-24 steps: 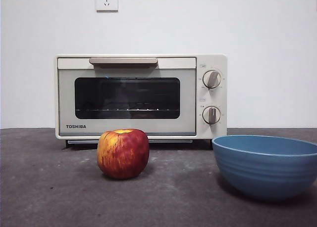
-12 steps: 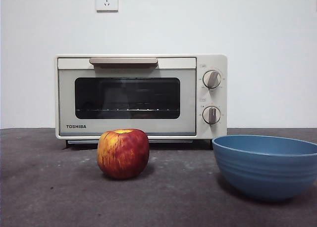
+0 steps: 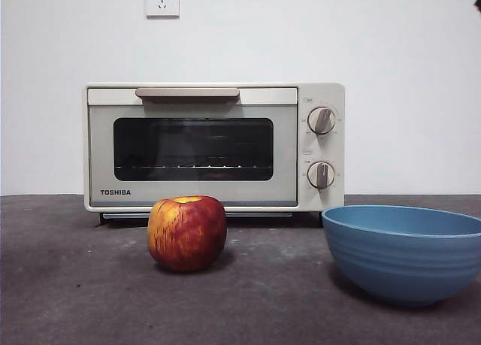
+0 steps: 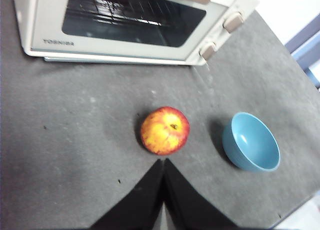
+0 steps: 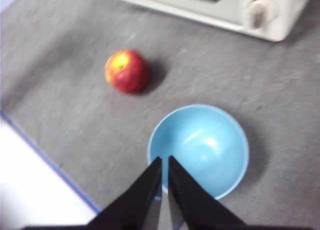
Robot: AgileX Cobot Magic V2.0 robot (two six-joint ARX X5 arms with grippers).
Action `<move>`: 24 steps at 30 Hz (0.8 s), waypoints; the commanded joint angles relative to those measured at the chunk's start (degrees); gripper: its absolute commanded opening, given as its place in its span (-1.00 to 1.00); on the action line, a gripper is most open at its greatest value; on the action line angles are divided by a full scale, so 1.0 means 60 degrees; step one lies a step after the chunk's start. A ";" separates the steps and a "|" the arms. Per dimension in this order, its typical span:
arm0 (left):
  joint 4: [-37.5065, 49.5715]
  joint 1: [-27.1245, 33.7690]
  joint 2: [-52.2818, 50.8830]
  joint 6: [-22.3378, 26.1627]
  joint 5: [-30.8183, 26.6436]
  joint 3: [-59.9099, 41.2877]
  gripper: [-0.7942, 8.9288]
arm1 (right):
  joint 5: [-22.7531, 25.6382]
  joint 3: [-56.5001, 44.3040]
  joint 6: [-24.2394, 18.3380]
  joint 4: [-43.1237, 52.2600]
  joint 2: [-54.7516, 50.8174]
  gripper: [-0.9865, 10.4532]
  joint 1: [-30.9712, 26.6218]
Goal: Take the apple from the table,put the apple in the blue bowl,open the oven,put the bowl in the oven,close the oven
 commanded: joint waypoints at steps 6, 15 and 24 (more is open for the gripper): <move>0.0051 -0.0142 0.0069 0.0233 0.0058 0.0284 -0.82 | 0.0219 0.0168 -0.0182 0.0291 0.0273 -0.73 0.0765; 0.0040 -0.0146 0.0066 0.0230 0.0069 0.0284 -0.82 | 0.0466 0.0168 0.0353 0.0535 0.0441 -0.03 0.0772; 0.0040 -0.0146 0.0066 0.0222 0.0066 0.0284 -0.82 | 0.0470 0.0259 0.0867 0.1705 0.1468 -0.03 0.1494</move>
